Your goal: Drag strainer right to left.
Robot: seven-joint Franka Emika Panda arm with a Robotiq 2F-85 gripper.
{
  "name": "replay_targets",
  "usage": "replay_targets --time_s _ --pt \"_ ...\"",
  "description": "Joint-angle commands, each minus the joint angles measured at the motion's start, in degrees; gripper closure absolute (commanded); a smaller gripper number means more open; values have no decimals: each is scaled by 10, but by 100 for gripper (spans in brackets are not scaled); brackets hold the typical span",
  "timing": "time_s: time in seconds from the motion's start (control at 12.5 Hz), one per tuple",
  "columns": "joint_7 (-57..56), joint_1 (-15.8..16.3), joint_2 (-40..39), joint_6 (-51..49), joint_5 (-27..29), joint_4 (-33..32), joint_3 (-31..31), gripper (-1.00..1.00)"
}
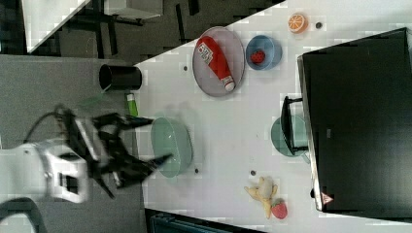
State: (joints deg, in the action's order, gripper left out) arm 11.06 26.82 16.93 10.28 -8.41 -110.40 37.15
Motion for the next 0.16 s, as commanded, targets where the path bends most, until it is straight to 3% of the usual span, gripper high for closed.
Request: replay_targets --time_s 0.08,0.16 --pt "-75 46 -9 -12 -4 -19 -22 -100" --pt "-75 46 -12 -9 -4 -19 -22 -100"
